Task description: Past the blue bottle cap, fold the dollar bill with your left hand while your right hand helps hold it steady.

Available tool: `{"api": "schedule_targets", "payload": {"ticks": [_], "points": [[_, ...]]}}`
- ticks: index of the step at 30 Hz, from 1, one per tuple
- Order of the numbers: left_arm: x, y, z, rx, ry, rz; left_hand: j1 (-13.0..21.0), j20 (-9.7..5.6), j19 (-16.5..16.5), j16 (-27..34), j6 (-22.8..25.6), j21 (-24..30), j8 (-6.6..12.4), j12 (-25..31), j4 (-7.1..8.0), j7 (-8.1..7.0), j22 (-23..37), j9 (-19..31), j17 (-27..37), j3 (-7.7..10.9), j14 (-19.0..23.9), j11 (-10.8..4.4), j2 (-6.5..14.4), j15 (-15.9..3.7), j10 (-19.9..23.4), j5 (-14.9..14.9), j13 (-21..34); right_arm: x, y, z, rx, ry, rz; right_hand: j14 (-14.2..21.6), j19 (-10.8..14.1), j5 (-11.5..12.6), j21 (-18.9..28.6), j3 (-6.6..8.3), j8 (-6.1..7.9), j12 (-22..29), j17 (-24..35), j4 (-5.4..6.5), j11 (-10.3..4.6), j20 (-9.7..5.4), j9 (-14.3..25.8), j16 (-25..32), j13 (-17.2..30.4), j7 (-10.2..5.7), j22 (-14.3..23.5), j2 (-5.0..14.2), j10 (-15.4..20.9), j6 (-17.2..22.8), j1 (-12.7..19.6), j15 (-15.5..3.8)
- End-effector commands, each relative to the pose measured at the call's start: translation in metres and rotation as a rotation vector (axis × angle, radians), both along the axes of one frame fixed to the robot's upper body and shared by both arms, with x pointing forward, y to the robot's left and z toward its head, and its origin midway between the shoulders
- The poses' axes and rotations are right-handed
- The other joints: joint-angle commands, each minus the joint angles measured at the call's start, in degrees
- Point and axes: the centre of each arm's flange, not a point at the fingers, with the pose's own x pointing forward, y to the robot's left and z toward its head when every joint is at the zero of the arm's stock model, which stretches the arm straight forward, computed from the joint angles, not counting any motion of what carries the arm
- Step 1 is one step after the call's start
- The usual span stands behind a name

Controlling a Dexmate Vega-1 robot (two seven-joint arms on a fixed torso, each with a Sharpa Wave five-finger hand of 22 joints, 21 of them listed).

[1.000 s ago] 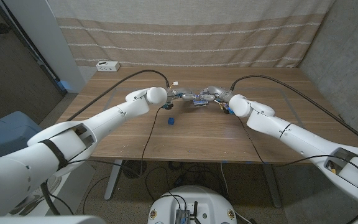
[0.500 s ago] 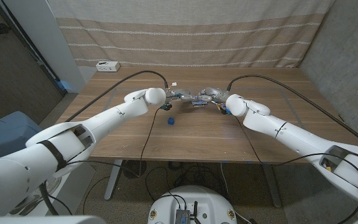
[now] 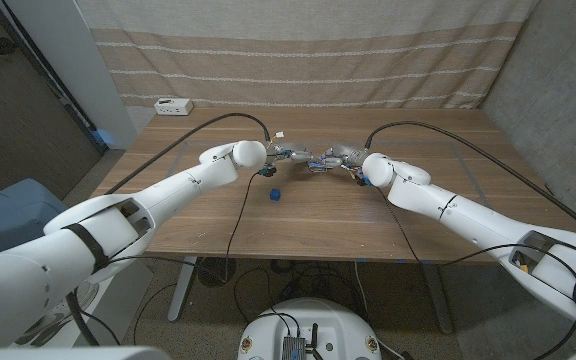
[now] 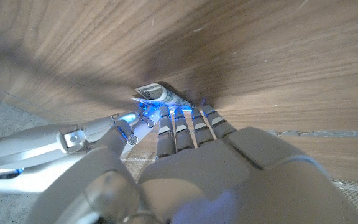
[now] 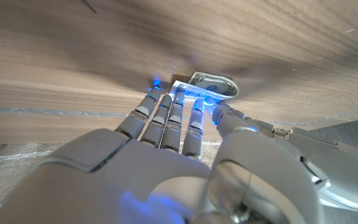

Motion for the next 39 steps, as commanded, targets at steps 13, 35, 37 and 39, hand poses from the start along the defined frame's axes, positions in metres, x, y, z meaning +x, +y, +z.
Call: {"api": "schedule_targets", "payload": {"ticks": [13,35,37,39], "points": [[-0.023,0.002,0.015,-0.073,-0.235,-0.055,0.45,0.55,-0.26,1.00,1.39,0.10,0.56,0.51,-0.76,-0.77,-0.11,0.08,-0.16,0.94,3.41,-0.80,0.65,-0.42,1.07,0.22,0.11,0.006,-0.003,0.000,-0.023,0.010,-0.019,1.45,1.02,0.15,0.12,0.39,0.71,0.92,0.25,0.38,0.44,-0.03,0.09,0.30,0.19,0.50,0.14,-0.30,1.79,2.33,0.33,0.44],[-0.040,0.004,0.035,0.053,-0.381,-0.007,0.51,0.26,5.89,2.81,17.44,1.92,3.69,4.30,-3.37,2.90,0.20,0.31,0.59,2.26,16.16,0.51,0.33,-1.66,14.86,0.04,0.53,0.004,-0.002,-0.002,-0.021,0.012,-0.022,1.56,1.19,0.18,0.13,0.50,0.45,0.74,0.22,0.38,0.32,0.01,0.08,0.19,0.18,0.62,0.14,-0.32,1.78,2.48,0.46,0.45],[-0.040,0.004,0.037,0.066,-0.386,-0.001,0.15,0.08,6.50,3.17,18.86,2.14,3.86,4.76,-3.26,3.16,0.27,0.35,0.74,2.20,17.62,0.65,0.28,-1.84,16.46,0.01,0.64,0.004,-0.002,-0.002,-0.021,0.011,-0.021,1.54,1.20,0.18,0.12,0.50,0.44,0.74,0.23,0.40,0.29,-0.01,0.08,0.19,0.18,0.63,0.14,-0.31,1.83,2.50,0.45,0.45],[-0.040,0.003,0.038,0.076,-0.387,0.004,-0.09,-0.06,6.78,3.53,19.35,2.25,3.77,5.33,-3.20,3.28,0.33,0.38,0.86,2.21,18.96,0.62,0.29,-1.81,18.10,0.04,0.84,0.003,-0.002,-0.002,-0.021,0.008,-0.021,1.55,1.22,0.19,0.13,0.51,0.41,0.73,0.23,0.39,0.35,-0.03,0.07,0.18,0.17,0.66,0.14,-0.30,1.84,2.49,0.47,0.40]]}}
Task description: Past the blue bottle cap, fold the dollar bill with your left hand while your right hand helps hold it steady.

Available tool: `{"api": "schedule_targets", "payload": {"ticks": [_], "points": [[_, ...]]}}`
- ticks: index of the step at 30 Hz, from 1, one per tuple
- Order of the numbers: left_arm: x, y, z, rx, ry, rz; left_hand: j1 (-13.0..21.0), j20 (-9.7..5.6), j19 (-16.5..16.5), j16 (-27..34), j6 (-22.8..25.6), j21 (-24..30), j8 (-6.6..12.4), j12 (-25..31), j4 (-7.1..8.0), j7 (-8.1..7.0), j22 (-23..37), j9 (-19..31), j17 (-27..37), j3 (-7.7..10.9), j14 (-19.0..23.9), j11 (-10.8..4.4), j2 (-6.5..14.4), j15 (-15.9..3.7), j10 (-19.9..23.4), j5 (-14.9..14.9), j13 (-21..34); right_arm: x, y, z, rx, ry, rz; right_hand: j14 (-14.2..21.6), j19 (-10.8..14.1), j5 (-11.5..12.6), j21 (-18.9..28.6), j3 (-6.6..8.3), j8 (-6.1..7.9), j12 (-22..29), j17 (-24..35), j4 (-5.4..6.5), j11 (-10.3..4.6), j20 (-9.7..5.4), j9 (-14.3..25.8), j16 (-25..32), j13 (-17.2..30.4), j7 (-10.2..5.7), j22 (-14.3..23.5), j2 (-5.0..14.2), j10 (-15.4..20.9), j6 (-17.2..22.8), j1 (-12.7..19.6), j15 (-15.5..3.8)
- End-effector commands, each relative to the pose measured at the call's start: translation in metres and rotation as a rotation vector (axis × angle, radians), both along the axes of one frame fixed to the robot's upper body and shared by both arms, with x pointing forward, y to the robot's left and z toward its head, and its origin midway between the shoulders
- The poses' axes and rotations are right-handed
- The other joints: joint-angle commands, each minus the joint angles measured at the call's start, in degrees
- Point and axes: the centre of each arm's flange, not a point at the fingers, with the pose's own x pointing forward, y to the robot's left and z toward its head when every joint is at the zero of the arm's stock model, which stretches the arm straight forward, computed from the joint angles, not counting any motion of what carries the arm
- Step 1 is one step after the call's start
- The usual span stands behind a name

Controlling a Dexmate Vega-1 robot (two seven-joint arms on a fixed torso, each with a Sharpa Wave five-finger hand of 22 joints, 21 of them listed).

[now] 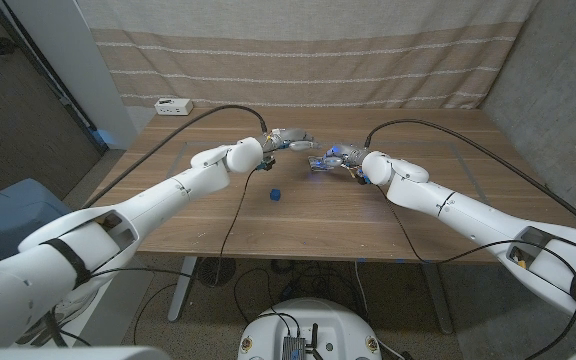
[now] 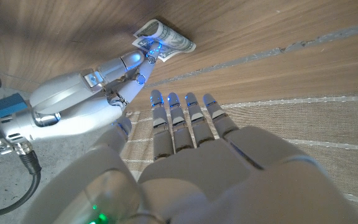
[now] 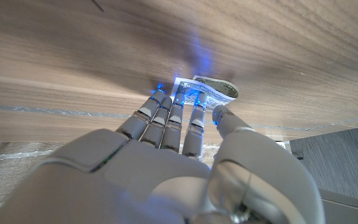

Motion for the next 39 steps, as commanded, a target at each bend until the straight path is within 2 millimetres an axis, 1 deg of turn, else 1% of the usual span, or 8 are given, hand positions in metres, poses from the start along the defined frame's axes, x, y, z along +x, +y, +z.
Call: {"api": "schedule_targets", "payload": {"ticks": [1,3,11,19,23,29,35,39], "points": [[-0.004,-0.001,0.011,0.080,-0.064,0.052,-1.21,-0.18,1.07,0.94,2.31,0.55,0.57,1.24,0.01,0.39,0.28,0.28,0.44,0.14,2.69,0.46,-0.24,0.10,3.23,0.08,0.50,-0.002,0.000,-0.002,0.001,-0.001,0.000,0.67,0.71,0.19,0.21,0.32,0.13,0.30,0.24,0.20,-0.11,0.10,0.04,0.19,0.19,-0.01,0.33,-0.30,0.50,0.58,0.48,0.10],[-0.004,-0.003,0.012,0.094,-0.062,0.060,-1.03,-0.26,1.27,0.94,3.99,0.63,0.98,1.31,-0.21,0.92,0.34,0.33,0.50,0.46,3.17,0.60,-0.01,0.08,3.60,0.20,0.67,-0.003,0.000,-0.002,0.001,-0.002,0.000,0.66,0.71,0.19,0.20,0.33,0.11,0.29,0.25,0.20,-0.01,0.12,0.04,0.18,0.19,-0.03,0.33,-0.29,0.52,0.59,0.49,0.02],[0.003,-0.008,0.014,0.126,-0.013,0.067,-0.12,-0.47,2.47,1.00,4.73,1.11,0.63,1.40,-1.31,0.64,0.45,0.37,0.59,1.36,4.35,-0.16,0.34,-0.44,4.36,0.54,0.98,-0.005,0.001,-0.003,0.003,0.000,0.002,0.70,0.76,0.19,0.20,0.35,0.05,0.26,0.23,0.19,-0.04,0.07,0.04,0.14,0.19,0.00,0.33,-0.32,0.56,0.63,0.53,0.10],[0.011,-0.013,0.010,0.134,0.044,0.055,-0.46,-0.58,2.30,0.51,5.05,1.04,0.33,1.32,-1.22,1.11,0.48,0.39,0.63,1.41,3.85,0.17,0.31,-0.97,4.70,0.47,1.06,-0.008,0.001,-0.005,0.000,-0.010,0.009,1.85,1.36,0.23,0.39,0.54,0.17,0.53,0.09,0.32,0.25,0.24,0.03,0.36,0.18,0.09,0.33,-0.39,1.51,1.29,0.49,0.16],[0.013,-0.016,0.008,0.143,0.056,0.052,-0.62,-0.62,2.25,0.41,5.21,1.02,0.25,1.24,-1.14,1.20,0.48,0.39,0.63,1.39,3.84,0.40,0.29,-1.00,4.78,0.41,1.02,-0.008,0.001,-0.006,-0.001,-0.006,0.009,2.69,1.78,0.23,0.52,0.67,0.36,0.71,0.00,0.42,-0.08,0.37,0.03,0.54,0.17,0.03,0.32,-0.41,2.14,2.07,0.43,-0.01],[0.015,-0.020,0.005,0.162,0.063,0.046,-1.13,-0.59,2.19,0.36,6.10,0.98,0.26,1.19,-0.80,1.43,0.49,0.38,0.67,1.31,4.22,1.27,0.35,-0.94,5.23,0.27,0.97,-0.008,0.001,-0.007,0.000,-0.002,0.008,2.84,1.92,0.24,0.54,0.79,0.41,0.70,-0.08,0.48,0.36,0.42,0.02,0.46,0.17,0.21,0.32,-0.40,2.31,2.45,0.41,0.03],[0.015,-0.024,0.004,0.187,0.060,0.050,-1.54,-0.55,2.22,0.54,7.99,0.97,0.56,1.45,-0.41,1.87,0.49,0.37,0.67,1.46,5.41,1.33,0.67,-0.69,6.61,0.19,0.90,-0.007,0.001,-0.006,0.002,-0.002,0.007,2.86,1.97,0.22,0.53,0.79,0.33,0.69,-0.07,0.50,0.48,0.42,0.01,0.43,0.16,0.18,0.32,-0.43,2.43,2.48,0.39,0.14],[0.016,-0.026,0.004,0.208,0.060,0.062,-1.74,-0.57,2.11,0.41,7.73,0.92,0.30,1.32,-0.23,1.85,0.49,0.36,0.70,1.45,5.27,1.47,0.71,-0.67,6.50,0.15,0.89,-0.007,0.001,-0.005,0.003,-0.001,0.007,2.91,1.98,0.21,0.52,0.80,0.28,0.68,-0.07,0.49,0.47,0.44,0.01,0.43,0.16,0.20,0.32,-0.42,2.48,2.47,0.41,0.13]]}}
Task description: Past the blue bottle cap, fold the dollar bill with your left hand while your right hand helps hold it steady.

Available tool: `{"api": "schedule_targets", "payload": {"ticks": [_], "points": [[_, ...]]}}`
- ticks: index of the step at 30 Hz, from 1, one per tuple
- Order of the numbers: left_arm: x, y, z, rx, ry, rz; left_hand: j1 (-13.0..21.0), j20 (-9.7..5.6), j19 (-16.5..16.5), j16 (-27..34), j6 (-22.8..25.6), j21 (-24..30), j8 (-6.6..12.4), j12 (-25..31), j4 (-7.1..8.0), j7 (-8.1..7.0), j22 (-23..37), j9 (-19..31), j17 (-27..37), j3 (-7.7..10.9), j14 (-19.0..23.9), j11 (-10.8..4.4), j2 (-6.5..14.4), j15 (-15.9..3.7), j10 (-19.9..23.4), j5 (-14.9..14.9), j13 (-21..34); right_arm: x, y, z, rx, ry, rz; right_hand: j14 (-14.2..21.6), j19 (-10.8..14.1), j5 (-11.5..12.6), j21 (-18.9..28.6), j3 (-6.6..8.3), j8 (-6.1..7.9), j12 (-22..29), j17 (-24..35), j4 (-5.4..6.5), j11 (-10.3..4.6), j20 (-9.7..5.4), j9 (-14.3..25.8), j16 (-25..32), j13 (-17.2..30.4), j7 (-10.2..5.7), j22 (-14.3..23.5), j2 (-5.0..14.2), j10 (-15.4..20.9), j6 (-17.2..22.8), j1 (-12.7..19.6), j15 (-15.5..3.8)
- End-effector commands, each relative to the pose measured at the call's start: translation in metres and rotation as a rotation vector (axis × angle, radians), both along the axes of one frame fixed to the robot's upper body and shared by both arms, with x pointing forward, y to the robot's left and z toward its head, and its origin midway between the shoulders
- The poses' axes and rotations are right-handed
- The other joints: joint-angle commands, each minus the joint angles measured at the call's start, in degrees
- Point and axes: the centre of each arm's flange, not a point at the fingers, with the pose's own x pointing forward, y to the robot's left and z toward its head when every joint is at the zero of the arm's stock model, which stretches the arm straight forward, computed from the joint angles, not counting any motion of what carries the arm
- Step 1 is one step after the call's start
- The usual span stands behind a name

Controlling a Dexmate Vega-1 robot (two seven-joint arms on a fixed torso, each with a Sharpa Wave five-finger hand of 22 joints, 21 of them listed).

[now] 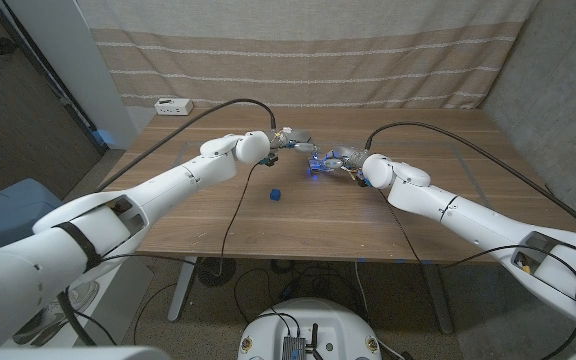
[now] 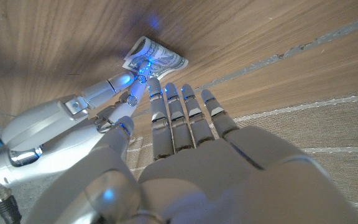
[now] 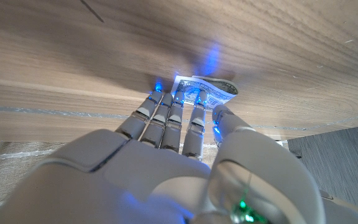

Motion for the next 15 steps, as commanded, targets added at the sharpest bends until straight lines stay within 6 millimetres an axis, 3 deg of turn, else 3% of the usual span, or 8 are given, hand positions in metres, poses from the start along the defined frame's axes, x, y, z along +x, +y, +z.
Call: {"api": "schedule_targets", "payload": {"ticks": [1,15], "points": [[0.0031,-0.0075,-0.0024,0.055,0.009,0.015,-0.84,-0.16,0.29,-0.20,0.28,0.17,-0.02,-0.04,0.67,0.23,0.24,0.21,0.22,0.17,0.35,0.24,-0.04,0.16,0.20,-0.07,0.13,0.0003,0.0006,0.0002,0.004,0.005,0.002,0.63,0.92,0.21,0.53,0.37,0.27,0.26,0.08,0.05,0.13,0.40,0.02,0.19,0.14,-0.19,0.29,-0.18,0.26,0.42,0.18,-0.09],[0.0095,-0.0125,-0.0081,0.103,0.042,0.039,-1.77,-0.26,0.29,-0.57,0.80,0.15,-0.38,-0.45,1.34,0.63,0.25,0.19,0.27,-0.14,0.05,0.15,-0.31,0.00,0.00,-0.26,0.09,0.0015,0.0000,-0.0008,0.012,0.011,0.000,0.66,0.96,0.20,0.48,0.40,0.12,0.16,0.09,0.10,0.00,0.40,0.01,0.10,0.13,-0.19,0.28,-0.19,0.32,0.49,0.16,-0.03]]}}
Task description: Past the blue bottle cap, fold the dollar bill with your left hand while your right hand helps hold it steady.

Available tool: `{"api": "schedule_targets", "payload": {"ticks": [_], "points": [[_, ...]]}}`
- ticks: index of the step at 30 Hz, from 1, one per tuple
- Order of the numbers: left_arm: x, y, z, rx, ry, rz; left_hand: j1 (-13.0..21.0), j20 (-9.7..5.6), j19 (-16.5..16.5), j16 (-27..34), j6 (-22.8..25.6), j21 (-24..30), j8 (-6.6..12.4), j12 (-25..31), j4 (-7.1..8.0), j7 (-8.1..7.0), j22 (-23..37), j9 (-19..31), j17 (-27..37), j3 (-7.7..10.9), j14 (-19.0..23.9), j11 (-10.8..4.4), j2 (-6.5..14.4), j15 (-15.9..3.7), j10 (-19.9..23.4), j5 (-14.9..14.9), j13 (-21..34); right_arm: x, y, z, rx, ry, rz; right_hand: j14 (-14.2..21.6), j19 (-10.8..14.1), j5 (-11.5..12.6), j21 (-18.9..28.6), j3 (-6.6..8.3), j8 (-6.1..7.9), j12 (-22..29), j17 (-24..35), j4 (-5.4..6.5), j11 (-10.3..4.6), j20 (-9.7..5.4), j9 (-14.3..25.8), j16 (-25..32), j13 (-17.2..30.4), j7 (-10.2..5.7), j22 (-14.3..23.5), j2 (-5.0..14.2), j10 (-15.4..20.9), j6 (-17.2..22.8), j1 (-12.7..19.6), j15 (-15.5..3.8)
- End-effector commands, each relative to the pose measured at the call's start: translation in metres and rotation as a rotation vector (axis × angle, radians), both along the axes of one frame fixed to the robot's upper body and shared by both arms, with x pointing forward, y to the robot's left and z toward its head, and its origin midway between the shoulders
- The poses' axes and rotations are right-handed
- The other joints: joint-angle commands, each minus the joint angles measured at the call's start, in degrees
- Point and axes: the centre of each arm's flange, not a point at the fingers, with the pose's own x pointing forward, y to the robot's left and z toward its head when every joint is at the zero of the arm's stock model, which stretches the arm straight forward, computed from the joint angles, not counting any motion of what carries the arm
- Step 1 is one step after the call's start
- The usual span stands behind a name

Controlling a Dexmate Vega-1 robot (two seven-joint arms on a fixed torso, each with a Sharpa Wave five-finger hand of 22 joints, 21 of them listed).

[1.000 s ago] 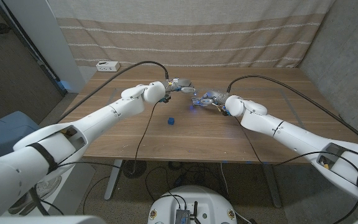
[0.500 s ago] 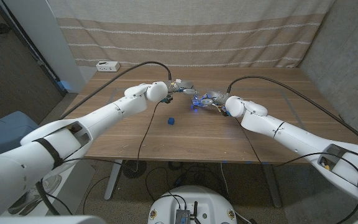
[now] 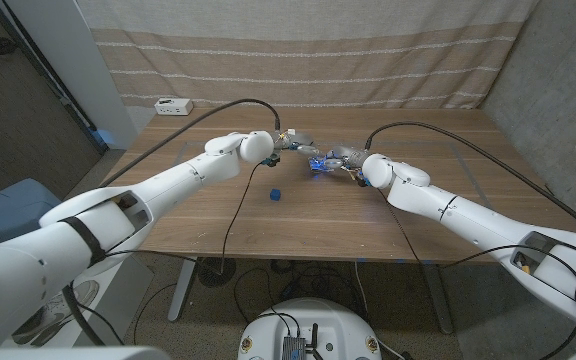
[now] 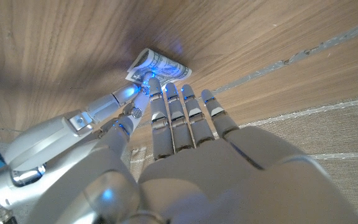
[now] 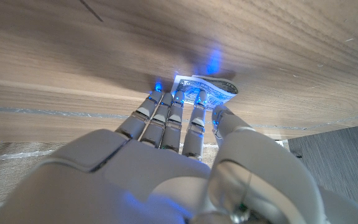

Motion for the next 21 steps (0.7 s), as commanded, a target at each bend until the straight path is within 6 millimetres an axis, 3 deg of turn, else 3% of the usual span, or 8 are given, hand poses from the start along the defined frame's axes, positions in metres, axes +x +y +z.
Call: {"api": "schedule_targets", "payload": {"ticks": [1,21], "points": [[0.005,-0.004,-0.005,0.037,0.020,0.020,-0.50,-0.31,0.27,-0.15,0.39,0.14,-0.43,-0.21,0.28,0.48,0.26,0.20,0.28,0.04,0.04,0.08,0.05,0.00,0.20,-0.03,0.07,0.001,-0.001,-0.001,0.009,0.006,0.000,0.67,0.97,0.20,0.26,0.40,0.11,0.15,0.08,0.10,-0.03,0.38,0.01,0.10,0.14,-0.21,0.27,-0.20,0.32,0.49,0.15,0.01],[0.010,-0.014,-0.016,0.094,0.034,0.027,-0.98,-0.46,-0.88,-1.36,-0.10,-0.39,-1.24,-0.88,0.49,0.33,0.20,0.20,0.02,0.14,-2.00,-0.27,-0.18,-0.42,-0.29,-0.03,-0.05,0.000,-0.003,-0.002,0.020,0.010,0.000,0.67,1.02,0.18,0.19,0.40,-0.09,-0.03,0.15,0.10,0.03,0.34,0.01,0.01,0.13,-0.21,0.27,-0.18,0.35,0.51,0.19,-0.01]]}}
